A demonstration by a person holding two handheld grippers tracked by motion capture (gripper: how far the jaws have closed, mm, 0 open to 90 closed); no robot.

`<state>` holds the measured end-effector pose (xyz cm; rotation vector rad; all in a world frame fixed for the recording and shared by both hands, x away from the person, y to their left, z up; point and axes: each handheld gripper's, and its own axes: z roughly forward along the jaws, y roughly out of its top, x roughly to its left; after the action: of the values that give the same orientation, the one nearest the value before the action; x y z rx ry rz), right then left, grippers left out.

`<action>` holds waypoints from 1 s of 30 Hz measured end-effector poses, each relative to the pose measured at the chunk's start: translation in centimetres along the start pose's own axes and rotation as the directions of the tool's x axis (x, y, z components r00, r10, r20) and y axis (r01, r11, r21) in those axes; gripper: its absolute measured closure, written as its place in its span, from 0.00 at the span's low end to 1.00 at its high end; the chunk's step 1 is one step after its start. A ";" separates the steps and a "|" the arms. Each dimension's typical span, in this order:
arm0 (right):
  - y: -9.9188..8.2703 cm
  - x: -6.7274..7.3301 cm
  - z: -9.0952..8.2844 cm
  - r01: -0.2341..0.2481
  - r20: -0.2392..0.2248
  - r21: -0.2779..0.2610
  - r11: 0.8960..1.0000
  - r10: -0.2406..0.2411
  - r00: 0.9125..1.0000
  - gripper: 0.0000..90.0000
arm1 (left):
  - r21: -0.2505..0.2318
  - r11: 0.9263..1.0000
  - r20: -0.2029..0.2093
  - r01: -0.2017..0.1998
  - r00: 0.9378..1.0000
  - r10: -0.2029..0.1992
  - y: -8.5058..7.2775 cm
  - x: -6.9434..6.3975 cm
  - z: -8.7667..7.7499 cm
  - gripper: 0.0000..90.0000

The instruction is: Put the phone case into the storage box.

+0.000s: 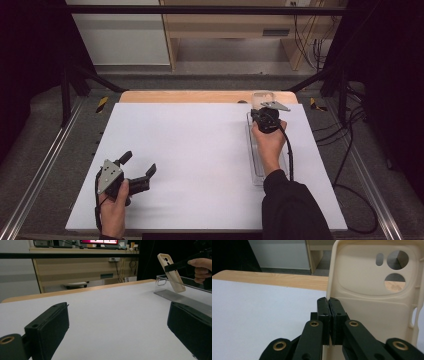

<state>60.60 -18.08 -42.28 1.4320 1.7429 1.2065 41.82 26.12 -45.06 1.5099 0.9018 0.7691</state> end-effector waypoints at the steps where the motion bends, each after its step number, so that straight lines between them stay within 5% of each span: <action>1: 0.0 0.0 0.0 0.002 0.000 0.002 1.000 -0.002 1.000 0.98 | 0.002 1.000 0.000 -0.003 1.000 0.003 0.0 0.0 0.0 0.04; 30: 0.1 -0.3 1.4 -0.016 0.006 0.038 0.999 0.015 1.000 0.98 | 0.001 1.000 0.002 -0.001 1.000 0.001 0.0 -0.1 0.0 0.04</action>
<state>61.94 -17.98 -42.88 1.4722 1.7625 1.1817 41.80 26.07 -45.04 1.5123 0.9001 0.7680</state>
